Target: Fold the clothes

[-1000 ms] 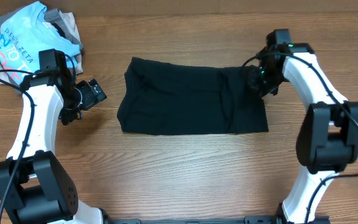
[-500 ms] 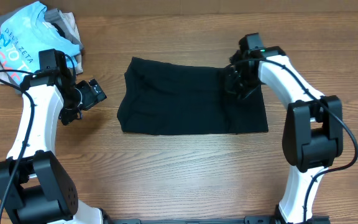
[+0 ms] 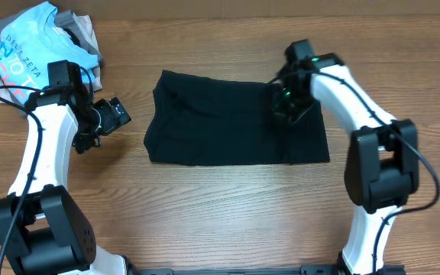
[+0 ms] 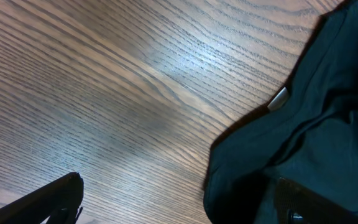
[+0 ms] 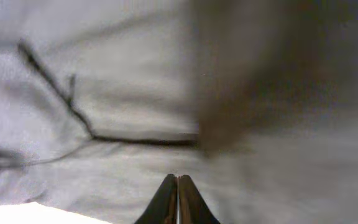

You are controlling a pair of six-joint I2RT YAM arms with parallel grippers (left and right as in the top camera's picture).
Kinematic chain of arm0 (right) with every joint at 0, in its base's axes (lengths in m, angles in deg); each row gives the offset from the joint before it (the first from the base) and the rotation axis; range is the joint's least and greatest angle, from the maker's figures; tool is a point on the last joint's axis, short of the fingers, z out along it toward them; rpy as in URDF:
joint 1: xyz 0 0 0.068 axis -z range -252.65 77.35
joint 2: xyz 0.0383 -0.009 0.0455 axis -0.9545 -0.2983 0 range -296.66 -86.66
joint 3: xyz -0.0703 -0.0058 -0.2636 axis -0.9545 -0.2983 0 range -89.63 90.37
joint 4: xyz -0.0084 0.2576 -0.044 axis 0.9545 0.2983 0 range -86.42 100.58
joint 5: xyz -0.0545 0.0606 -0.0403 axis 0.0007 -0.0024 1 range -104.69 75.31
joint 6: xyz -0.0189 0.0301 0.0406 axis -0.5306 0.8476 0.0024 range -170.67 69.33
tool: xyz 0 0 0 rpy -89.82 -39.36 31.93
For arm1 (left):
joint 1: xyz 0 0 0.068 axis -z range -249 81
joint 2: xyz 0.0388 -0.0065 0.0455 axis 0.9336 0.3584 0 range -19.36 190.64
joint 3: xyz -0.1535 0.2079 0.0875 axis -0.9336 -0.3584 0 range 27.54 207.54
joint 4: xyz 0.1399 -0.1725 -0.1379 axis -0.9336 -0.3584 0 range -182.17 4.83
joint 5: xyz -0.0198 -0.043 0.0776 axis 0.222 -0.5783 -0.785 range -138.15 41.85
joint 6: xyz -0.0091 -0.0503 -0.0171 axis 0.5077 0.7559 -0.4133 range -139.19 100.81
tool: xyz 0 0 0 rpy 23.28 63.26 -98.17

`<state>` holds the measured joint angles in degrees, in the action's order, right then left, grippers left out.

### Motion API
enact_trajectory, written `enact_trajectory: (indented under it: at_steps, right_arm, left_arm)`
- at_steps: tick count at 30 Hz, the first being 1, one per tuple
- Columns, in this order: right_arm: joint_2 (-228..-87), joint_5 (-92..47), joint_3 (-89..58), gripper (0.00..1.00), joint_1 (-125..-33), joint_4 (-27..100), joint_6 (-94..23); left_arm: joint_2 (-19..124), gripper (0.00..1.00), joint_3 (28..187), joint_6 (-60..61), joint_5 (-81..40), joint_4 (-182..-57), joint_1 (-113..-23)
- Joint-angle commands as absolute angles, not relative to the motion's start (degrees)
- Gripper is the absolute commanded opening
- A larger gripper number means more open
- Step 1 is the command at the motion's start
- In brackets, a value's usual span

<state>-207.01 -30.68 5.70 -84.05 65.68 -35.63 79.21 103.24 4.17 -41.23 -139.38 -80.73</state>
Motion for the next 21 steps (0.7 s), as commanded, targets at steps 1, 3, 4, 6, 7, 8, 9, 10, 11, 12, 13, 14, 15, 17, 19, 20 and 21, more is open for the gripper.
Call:
enact_trajectory:
  at_steps: [1,3,4,6,7,8,9,10,11,12,13,14,15,17,19,20,21]
  right_arm:
    - [-200.8,-23.1,8.2,0.19,-79.4,67.1,-35.7]
    - [-200.5,-22.5,8.2,0.24,-76.8,68.9,-37.1]
    - [-200.6,-22.5,8.2,0.24,-75.6,69.7,-37.7]
    - [-200.9,-22.9,7.4,0.16,-73.6,70.2,-37.7]
    - [-200.9,-22.9,6.7,0.13,-73.0,69.8,-37.7]
    - [-200.9,-22.8,6.0,0.12,-72.4,69.1,-38.2]
    - [-200.9,-22.8,5.4,0.12,-72.0,68.3,-39.0]
    - [-200.9,-22.3,4.9,0.14,-71.7,67.5,-39.2]
    - [-201.0,-22.0,4.3,0.23,-71.2,66.4,-39.2]
    - [-201.2,-22.0,4.2,0.35,-70.8,65.7,-39.2]
    - [-201.4,-22.1,4.2,0.45,-70.3,65.4,-39.2]
    - [-201.5,-21.9,4.2,0.63,-69.8,65.2,-39.3]
    - [-201.5,-21.7,4.2,0.8,-69.2,65.0,-39.9]
    - [-201.5,-20.5,4.2,1.0,-67.7,64.2,-42.1]
    - [-201.5,-18.7,4.2,1.0,-65.4,63.1,-42.2]
    - [-201.5,-19.0,4.2,1.0,-64.0,62.8,-42.2]
    - [-201.5,-20.1,4.2,1.0,-62.5,62.5,-42.2]
  left_arm:
    - [78.4,1.0,103.8,2.7,-40.6,-139.3,-80.9]
    - [78.4,1.0,103.8,2.7,-40.6,-139.3,-80.9]
    - [78.4,1.0,103.8,2.6,-40.6,-139.4,-80.9]
    - [78.4,1.0,103.8,2.6,-40.6,-139.3,-80.9]
    - [78.4,1.0,103.8,2.7,-40.6,-139.3,-80.9]
    - [78.4,1.0,103.8,2.7,-40.6,-139.3,-80.9]
    - [78.4,1.0,103.8,2.7,-40.6,-139.3,-80.9]
    - [78.4,1.0,103.8,2.7,-40.6,-139.3,-80.9]
    - [78.4,1.0,103.8,2.7,-40.6,-139.3,-80.9]
    - [78.4,1.0,103.8,2.7,-40.6,-139.4,-80.9]
    - [78.4,1.0,103.8,2.6,-40.6,-139.3,-80.9]
    - [78.4,1.0,103.8,2.6,-40.6,-139.3,-80.9]
    - [78.4,1.0,103.8,2.6,-40.6,-139.3,-80.9]
    - [78.4,1.0,103.8,2.6,-40.6,-139.3,-80.9]
    - [78.4,1.0,103.8,2.7,-40.6,-139.3,-80.9]
    - [78.4,1.0,103.8,2.6,-40.6,-139.3,-80.9]
    - [78.4,1.0,103.8,2.6,-40.6,-139.3,-80.9]
